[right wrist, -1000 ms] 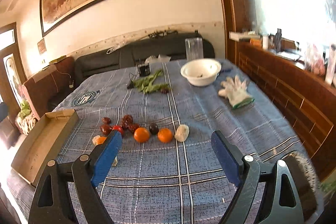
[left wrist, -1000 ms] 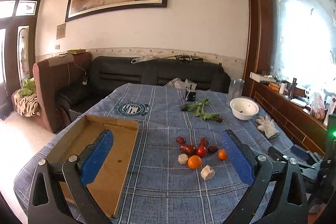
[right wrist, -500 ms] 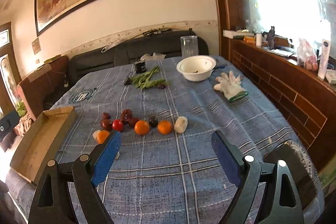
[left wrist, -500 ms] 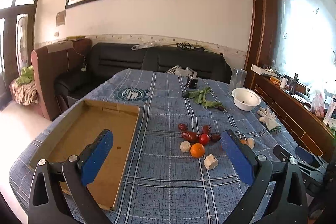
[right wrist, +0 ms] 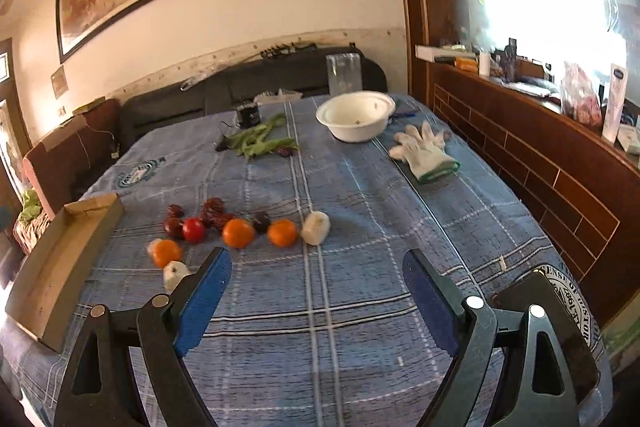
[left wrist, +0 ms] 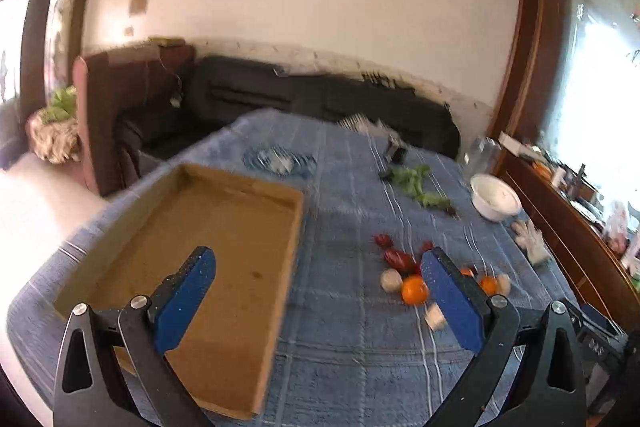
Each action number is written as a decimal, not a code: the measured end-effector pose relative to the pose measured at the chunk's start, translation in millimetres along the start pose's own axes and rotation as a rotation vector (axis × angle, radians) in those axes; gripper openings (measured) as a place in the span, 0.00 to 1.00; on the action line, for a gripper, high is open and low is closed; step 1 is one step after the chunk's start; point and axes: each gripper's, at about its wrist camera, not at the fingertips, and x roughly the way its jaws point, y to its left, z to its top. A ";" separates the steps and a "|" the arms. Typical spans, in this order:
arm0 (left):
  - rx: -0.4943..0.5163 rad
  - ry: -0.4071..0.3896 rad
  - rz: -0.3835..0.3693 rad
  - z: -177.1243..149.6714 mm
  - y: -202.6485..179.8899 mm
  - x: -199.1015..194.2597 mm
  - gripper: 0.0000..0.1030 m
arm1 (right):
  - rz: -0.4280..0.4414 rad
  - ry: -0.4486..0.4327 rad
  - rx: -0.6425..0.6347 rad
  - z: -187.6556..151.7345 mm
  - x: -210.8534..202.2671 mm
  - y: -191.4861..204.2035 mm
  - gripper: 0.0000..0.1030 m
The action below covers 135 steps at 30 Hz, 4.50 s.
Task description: Organize fruits
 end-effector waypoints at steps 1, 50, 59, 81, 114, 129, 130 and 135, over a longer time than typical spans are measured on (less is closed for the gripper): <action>0.005 0.027 -0.018 -3.0 -3.7 6.3 1.00 | 0.019 0.026 0.004 0.7 6.3 -6.2 0.88; 0.156 0.421 -0.263 -65.5 -119.2 145.6 0.31 | 0.205 0.295 0.143 28.8 154.5 -26.1 0.32; 0.138 0.344 -0.255 -48.4 -96.2 104.8 0.31 | 0.209 0.264 0.110 26.1 139.5 -15.6 0.27; 0.023 0.222 0.002 75.1 102.2 69.3 0.31 | 0.620 0.281 -0.154 54.6 55.0 219.9 0.28; -0.135 0.282 0.116 77.9 187.8 120.5 0.51 | 0.551 0.319 -0.401 25.1 128.8 361.4 0.29; 0.031 0.044 0.105 39.4 63.0 -5.0 0.83 | 0.435 0.265 -0.067 27.3 64.3 180.1 0.59; 0.047 0.041 0.110 36.1 53.8 -7.4 0.83 | 0.421 0.254 -0.049 28.8 60.2 164.2 0.62; 0.114 0.041 0.122 25.3 19.1 -9.5 0.83 | 0.371 0.209 0.013 38.7 53.2 109.4 0.71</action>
